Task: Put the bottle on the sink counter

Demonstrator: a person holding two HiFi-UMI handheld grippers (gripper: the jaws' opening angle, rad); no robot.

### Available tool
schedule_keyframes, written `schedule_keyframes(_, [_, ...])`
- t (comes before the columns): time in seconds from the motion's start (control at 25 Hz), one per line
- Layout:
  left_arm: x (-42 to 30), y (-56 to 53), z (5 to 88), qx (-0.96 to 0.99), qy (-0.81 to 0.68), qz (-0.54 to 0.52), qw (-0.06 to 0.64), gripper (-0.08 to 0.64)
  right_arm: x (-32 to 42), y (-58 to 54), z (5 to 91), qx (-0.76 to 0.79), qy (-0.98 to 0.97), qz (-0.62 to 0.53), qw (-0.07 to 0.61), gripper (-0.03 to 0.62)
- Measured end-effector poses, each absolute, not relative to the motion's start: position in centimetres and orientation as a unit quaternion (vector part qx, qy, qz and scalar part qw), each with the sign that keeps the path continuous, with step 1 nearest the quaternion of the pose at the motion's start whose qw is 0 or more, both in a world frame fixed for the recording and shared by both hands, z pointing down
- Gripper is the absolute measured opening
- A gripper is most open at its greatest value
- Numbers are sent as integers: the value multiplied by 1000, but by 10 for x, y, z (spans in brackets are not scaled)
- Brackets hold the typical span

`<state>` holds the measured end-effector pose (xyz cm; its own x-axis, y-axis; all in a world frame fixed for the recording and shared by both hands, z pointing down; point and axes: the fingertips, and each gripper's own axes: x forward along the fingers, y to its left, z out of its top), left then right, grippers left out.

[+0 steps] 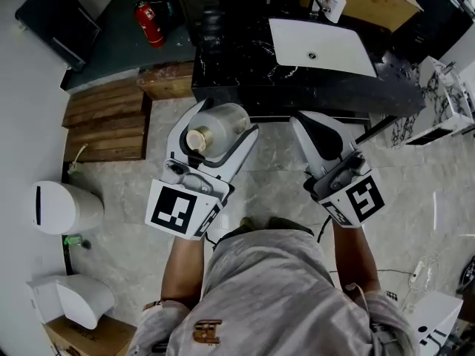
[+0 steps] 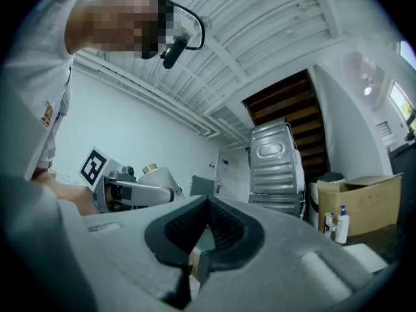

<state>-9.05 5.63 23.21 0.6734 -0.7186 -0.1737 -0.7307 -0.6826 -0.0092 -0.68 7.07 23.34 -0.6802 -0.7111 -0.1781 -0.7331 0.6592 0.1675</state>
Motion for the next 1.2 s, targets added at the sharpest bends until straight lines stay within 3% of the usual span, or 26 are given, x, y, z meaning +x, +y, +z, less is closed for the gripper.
schedule_keyframes(0.56, [-106,12,250,-919,387,69,26,328,-17,32,248,-415,904,104,31,0])
schedule_keyframes(1.2, [-74,-126,274,-899,437,26,13,328,28,-116,254,-382,917,100,44,0])
